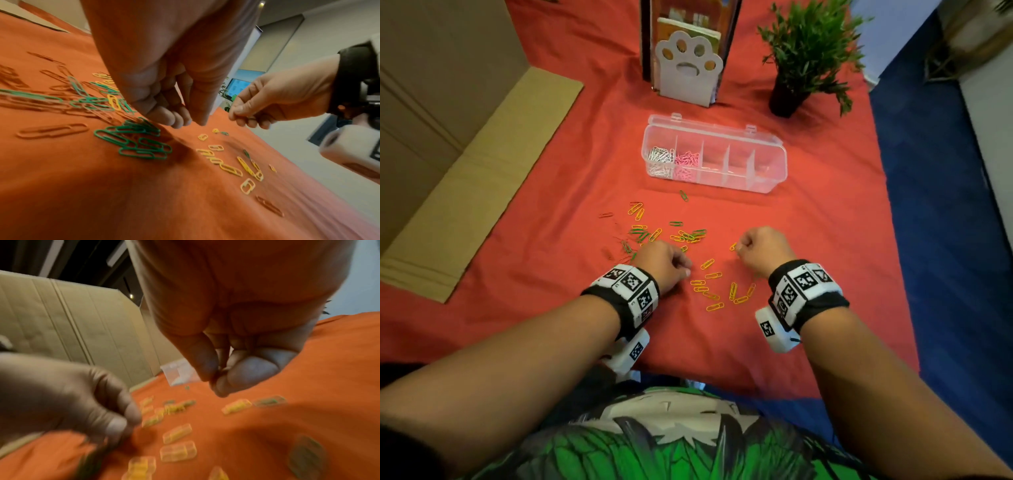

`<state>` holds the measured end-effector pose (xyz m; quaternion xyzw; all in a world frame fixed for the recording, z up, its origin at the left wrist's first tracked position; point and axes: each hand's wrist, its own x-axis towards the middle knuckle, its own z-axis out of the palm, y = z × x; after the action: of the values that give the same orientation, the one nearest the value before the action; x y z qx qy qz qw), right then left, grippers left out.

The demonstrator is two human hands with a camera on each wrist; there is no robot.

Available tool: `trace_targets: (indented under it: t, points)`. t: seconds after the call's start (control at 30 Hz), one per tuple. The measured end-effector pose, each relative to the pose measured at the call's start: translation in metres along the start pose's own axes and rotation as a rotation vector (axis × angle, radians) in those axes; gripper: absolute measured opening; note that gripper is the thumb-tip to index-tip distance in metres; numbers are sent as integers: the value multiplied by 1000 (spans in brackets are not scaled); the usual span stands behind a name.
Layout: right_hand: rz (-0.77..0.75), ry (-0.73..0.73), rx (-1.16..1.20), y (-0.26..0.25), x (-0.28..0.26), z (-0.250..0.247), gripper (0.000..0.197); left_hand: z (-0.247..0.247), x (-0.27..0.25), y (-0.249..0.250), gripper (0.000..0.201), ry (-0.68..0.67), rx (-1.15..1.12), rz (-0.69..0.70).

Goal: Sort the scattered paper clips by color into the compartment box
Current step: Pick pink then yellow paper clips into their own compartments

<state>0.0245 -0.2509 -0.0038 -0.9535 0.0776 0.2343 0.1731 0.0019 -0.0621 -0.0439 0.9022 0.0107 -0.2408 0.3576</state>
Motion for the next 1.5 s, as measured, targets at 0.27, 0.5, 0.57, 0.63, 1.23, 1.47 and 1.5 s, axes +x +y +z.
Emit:
trace_targets:
  t: [0.27,0.5,0.57,0.63,1.23,1.47,1.5]
  points:
    - [149,-103,-142,39,-36,46,57,30,-3,10,31,0,317,131]
    - [10,-77,-146,27,-44,57,26,41,-4,14,25,-28,479,193]
    - [13,-81,-117,30,-43,56,27,43,-4,13,26,-17,454,202]
    - [48,-95,-41,37,-40,53,25,44,-5,12,26,-12,401,182]
    - [-30,29,-113,48,-31,62,36,31,5,42,25,-80,-840,-384]
    - [8,13,31,72,-28,44,16,42,9,29,19,103,133,-21]
    - [9,8,26,76,-30,41,15,43,9,29,25,127,223,29]
